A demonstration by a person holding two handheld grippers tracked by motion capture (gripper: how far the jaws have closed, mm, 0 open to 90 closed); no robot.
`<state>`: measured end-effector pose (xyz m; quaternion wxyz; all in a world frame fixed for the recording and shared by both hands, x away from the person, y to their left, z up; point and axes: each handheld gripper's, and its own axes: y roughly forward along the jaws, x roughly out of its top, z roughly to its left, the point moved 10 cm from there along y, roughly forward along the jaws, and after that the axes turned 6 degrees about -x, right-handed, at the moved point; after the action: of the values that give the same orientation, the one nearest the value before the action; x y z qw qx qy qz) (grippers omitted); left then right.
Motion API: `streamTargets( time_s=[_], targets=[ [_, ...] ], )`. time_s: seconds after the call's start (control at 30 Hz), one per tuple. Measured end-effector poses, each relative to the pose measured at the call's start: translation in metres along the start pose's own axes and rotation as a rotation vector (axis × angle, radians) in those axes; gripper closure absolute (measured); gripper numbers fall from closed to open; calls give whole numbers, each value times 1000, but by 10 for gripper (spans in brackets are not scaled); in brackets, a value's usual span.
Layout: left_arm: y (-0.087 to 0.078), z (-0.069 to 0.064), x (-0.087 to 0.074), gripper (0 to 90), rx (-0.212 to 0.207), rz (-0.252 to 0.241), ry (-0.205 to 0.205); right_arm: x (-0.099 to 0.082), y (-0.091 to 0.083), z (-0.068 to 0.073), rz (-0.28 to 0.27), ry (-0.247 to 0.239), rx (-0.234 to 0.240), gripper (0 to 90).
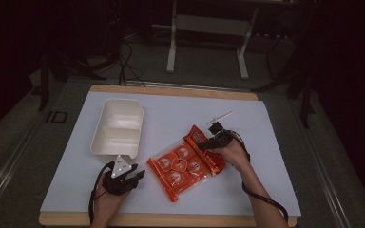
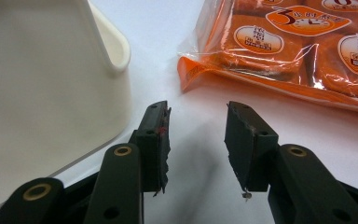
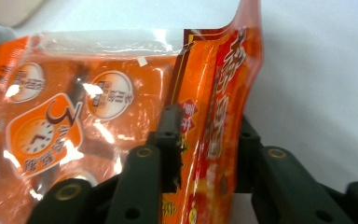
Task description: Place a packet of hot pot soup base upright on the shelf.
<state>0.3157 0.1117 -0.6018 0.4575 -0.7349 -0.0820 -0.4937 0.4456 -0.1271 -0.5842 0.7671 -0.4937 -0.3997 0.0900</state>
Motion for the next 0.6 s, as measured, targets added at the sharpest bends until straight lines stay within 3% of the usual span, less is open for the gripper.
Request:
streamTargets(
  time_s=[0.23,0.37,0.53,0.6],
  targets=[
    [1,0,0,588,10,8,2,0,16,2,76,-20,4,794],
    [1,1,0,585,16,11,-4,-1,17,4,124,-39,7,833],
    [1,2,-1,591,22,19,-9,0,17,6,192,-11,-7,891],
    [2,2,-1,593,25,26,-3,0,16,7,210,-28,-22,893]
  ],
)
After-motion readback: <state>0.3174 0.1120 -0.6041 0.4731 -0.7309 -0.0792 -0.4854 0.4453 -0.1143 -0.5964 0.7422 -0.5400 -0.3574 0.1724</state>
